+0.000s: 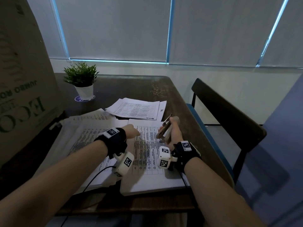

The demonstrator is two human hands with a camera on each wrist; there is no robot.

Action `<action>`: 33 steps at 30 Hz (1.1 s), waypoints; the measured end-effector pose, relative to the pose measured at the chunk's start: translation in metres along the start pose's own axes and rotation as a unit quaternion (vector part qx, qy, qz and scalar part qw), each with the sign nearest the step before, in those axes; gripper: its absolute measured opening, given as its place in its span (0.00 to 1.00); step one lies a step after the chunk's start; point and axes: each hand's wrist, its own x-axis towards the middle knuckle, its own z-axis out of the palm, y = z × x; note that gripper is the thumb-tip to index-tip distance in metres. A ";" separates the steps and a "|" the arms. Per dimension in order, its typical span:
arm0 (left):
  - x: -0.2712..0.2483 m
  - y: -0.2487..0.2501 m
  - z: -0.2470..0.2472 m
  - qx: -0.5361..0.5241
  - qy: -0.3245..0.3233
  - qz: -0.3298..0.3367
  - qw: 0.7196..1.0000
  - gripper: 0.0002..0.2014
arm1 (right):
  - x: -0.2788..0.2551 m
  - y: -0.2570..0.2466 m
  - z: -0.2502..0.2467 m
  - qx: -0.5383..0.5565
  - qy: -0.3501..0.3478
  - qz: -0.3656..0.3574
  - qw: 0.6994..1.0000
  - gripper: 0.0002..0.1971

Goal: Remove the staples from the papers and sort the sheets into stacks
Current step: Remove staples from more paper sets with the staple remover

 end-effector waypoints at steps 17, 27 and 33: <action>-0.002 0.004 0.005 -0.095 0.128 0.100 0.982 0.24 | 0.002 0.000 -0.002 0.015 -0.012 0.009 1.000 0.20; -0.008 0.018 -0.024 -0.360 0.202 0.158 0.897 0.07 | -0.011 -0.059 0.011 -0.186 0.035 -0.142 0.972 0.21; -0.056 0.063 -0.080 -0.423 0.352 0.327 0.768 0.10 | -0.061 -0.131 0.054 -0.141 -0.147 -0.299 0.932 0.11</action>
